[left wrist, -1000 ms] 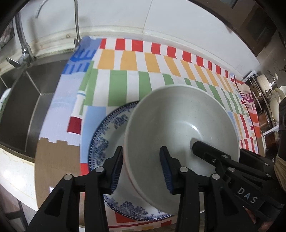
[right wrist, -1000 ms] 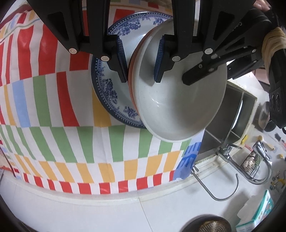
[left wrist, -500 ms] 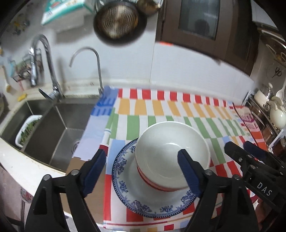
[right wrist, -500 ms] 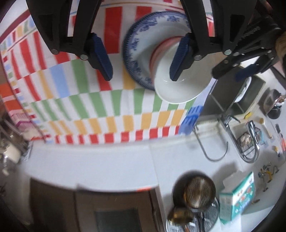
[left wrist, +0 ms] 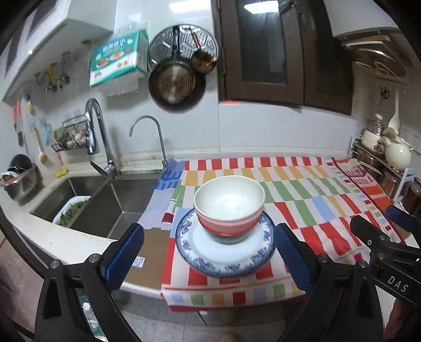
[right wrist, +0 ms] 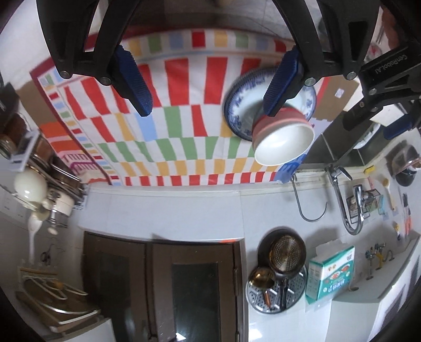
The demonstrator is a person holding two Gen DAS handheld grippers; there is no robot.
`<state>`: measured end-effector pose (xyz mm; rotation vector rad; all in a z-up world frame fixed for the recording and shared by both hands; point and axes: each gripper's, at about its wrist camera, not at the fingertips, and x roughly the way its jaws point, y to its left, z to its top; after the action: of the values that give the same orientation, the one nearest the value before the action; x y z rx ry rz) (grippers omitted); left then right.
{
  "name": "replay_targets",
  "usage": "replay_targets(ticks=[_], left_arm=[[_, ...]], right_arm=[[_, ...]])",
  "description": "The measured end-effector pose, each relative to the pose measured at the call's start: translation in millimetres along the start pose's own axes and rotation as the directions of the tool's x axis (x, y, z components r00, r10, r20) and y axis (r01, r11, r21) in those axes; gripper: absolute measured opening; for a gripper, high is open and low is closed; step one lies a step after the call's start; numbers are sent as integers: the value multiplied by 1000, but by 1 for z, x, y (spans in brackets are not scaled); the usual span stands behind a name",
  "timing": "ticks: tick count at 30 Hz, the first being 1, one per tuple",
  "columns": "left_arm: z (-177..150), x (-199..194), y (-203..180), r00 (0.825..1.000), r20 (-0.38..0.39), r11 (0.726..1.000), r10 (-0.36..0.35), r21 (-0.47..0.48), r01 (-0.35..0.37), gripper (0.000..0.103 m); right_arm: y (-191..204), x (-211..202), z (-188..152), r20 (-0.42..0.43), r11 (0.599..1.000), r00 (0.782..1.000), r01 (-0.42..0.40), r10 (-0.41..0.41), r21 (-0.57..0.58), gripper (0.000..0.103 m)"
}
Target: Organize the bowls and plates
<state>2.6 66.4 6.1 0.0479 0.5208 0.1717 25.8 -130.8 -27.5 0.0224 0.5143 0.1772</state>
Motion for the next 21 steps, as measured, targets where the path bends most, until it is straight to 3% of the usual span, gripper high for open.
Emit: replay_targets(ticks=[6,11,21], left_arm=[[-14,-49,-7,999,41,1000,21,20,-22,102],[-17,-72,-11,998,58,1000,-2,28,1,102],[-17,-76,-10,998,34,998,-56,30,55,102]], right_arm=[[-7,-48,-18,30,1000,1000,-2,2,-13,89],[-11,-76,-26,51,1000,999,-2,3,-14,90],[-11,-97,-29,70,1000,997,14,-14,2,90]])
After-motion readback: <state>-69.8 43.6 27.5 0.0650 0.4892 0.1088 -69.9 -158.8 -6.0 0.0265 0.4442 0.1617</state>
